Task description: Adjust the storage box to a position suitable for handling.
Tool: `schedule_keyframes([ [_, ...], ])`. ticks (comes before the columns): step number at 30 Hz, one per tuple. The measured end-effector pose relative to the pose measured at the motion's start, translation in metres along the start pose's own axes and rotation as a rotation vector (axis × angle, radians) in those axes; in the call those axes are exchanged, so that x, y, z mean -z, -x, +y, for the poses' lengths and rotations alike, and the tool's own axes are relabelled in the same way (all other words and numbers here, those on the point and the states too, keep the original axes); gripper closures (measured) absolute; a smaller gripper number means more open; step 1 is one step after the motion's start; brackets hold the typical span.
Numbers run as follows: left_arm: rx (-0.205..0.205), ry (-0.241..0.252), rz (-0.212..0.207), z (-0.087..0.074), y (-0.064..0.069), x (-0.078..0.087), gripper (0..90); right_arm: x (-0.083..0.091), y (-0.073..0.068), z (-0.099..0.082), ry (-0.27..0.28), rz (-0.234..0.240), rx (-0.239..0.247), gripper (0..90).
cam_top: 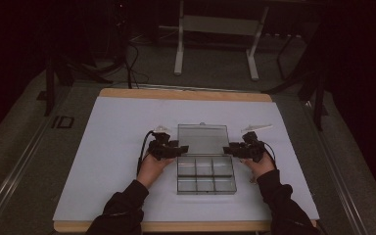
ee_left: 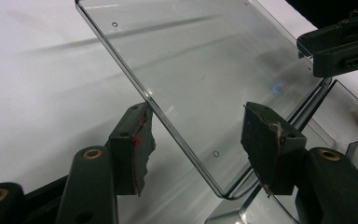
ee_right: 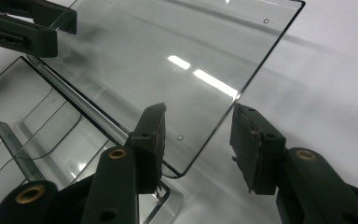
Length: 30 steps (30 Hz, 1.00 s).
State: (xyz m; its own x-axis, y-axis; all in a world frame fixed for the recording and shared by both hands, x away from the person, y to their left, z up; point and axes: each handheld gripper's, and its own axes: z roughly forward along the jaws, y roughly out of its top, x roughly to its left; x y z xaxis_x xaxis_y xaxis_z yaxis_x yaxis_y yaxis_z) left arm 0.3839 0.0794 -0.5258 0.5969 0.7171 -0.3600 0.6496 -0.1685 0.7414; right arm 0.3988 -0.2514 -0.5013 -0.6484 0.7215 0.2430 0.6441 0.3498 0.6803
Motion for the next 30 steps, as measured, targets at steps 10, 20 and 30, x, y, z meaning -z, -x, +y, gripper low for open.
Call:
schedule_keyframes([
  [10, 0.005, -0.036, 0.020, 0.000, 0.000, -0.003, 40.6, -0.004, -0.001, 0.001, -0.026, -0.006, -0.004, 55.3],
  [20, -0.064, -0.002, -0.048, 0.004, 0.009, 0.006, 20.5, -0.003, -0.007, 0.005, -0.028, -0.012, 0.027, 50.7],
  [30, -0.080, 0.052, -0.032, 0.007, 0.019, 0.022, 3.3, 0.006, -0.007, 0.007, -0.024, 0.002, 0.044, 42.0],
])
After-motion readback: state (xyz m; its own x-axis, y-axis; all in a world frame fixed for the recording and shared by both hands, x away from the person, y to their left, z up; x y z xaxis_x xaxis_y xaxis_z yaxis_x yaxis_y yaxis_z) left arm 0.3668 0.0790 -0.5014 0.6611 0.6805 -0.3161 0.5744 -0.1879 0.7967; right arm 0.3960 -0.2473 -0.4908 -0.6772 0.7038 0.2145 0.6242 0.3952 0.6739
